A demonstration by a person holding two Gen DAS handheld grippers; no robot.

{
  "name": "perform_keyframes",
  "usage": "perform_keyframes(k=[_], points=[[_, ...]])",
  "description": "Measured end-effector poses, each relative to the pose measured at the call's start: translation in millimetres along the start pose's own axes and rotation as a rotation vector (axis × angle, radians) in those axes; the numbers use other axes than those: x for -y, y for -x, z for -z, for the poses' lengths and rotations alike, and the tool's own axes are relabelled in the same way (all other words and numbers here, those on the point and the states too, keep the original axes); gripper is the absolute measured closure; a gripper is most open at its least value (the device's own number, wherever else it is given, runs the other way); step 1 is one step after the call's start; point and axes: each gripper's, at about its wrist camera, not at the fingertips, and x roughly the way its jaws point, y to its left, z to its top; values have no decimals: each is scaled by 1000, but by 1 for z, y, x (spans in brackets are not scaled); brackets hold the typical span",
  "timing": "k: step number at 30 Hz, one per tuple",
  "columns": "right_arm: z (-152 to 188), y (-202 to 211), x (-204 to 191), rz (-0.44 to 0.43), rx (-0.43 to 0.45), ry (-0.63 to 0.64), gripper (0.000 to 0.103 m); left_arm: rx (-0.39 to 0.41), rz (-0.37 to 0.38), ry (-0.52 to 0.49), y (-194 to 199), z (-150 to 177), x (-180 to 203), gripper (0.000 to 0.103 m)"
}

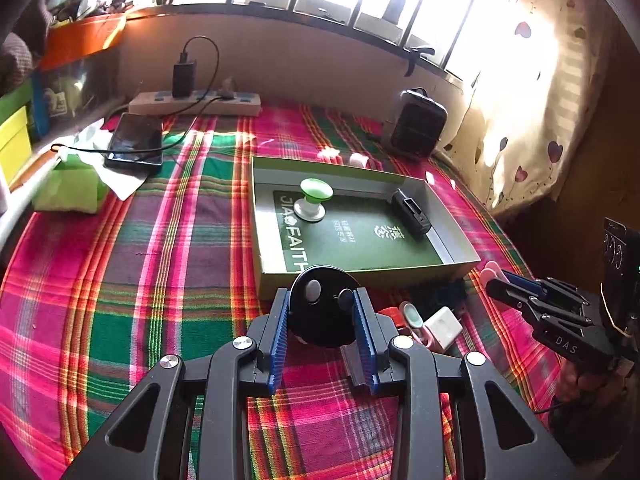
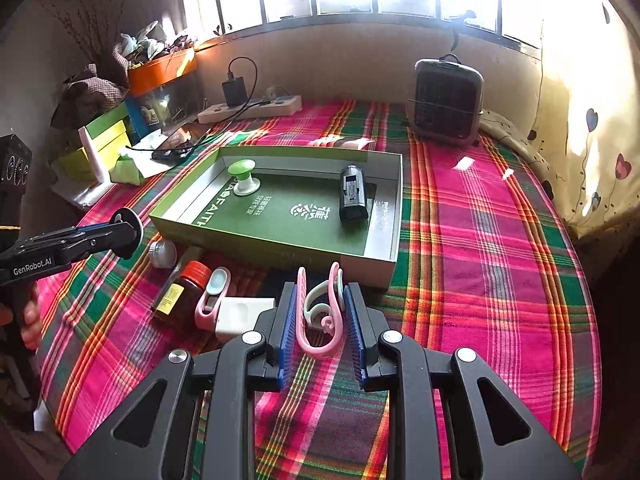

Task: Organize rigid objects
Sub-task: 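Lift and carry the puck and pink clip with both tools into the green box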

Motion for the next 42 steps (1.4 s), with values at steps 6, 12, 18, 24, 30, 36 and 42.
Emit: perform_keyframes(k=[6, 12, 18, 24, 30, 36, 42], points=[[-16, -6, 1, 4, 12, 2, 78, 1, 4, -8, -9, -14, 1, 73], [-33, -14, 2, 8, 18, 12, 78, 2, 8, -20, -19, -28, 2, 73], [-49, -30, 4, 7, 16, 16, 78, -13, 11, -24, -35, -41, 1, 73], [-64, -48, 7, 1, 7, 13, 78, -20, 6, -16, -49, -52, -2, 73], [-78, -70, 6, 3, -10, 25, 78, -34, -2, -10, -65, -62, -6, 73], [-89, -91, 3, -3, -32, 36, 78, -51, -14, -8, -80, -65, -8, 73], [-95, -109, 0, -10, -54, 48, 78, -66, -26, -9, -93, -67, -9, 73]])
